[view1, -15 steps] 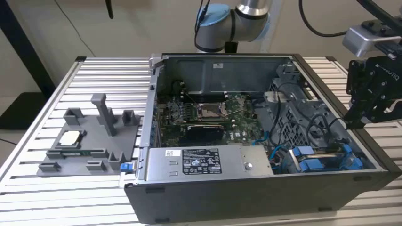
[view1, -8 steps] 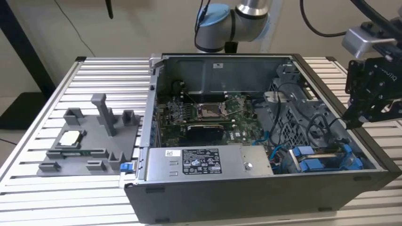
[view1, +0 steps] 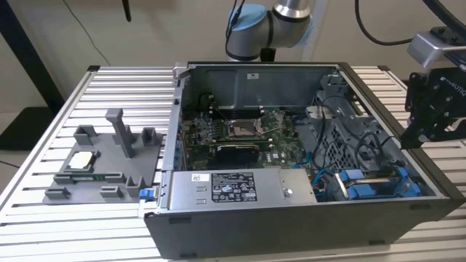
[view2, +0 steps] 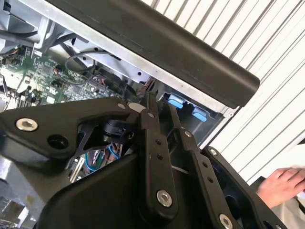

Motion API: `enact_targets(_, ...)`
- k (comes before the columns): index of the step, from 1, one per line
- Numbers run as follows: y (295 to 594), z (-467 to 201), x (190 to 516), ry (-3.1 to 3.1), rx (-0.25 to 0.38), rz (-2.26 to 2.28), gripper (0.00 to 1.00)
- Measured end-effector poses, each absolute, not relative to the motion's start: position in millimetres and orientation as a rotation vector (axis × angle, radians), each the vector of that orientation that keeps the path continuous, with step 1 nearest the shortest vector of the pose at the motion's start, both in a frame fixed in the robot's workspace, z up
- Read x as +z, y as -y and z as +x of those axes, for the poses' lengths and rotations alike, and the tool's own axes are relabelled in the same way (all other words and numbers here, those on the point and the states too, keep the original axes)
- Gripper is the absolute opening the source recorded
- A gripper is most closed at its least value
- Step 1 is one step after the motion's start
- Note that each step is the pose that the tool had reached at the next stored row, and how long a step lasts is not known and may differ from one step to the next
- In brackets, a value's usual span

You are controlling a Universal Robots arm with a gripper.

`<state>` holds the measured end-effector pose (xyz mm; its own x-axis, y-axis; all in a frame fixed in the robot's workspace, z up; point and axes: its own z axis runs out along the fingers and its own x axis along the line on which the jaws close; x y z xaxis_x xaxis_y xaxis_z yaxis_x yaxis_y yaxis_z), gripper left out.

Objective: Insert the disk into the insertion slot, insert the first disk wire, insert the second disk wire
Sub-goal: 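Insert the second disk wire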

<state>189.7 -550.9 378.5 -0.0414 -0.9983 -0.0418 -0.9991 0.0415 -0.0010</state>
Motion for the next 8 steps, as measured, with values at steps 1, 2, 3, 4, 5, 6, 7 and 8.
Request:
enact_targets(1, 550.8, 190.7, 378.0, -2.247, 0.051, -2.156, 0.25)
enact_targets(2, 550.8, 191.1, 377.5, -2.248, 0.054, -2.157, 0.25)
enact_targets(3, 550.8, 191.2, 377.3, -2.249, 0.056, -2.157, 0.18)
enact_targets(4, 550.8, 191.2, 377.3, -2.249, 0.056, -2.157, 0.18)
enact_targets(5, 550.9, 191.3, 377.4, -2.25, 0.057, -2.157, 0.18)
enact_targets(6, 550.9, 191.5, 377.3, -2.249, 0.057, -2.157, 0.18)
enact_targets(7, 550.9, 191.6, 377.2, -2.249, 0.057, -2.157, 0.16)
enact_targets(8, 550.9, 191.5, 377.2, -2.249, 0.057, -2.157, 0.16)
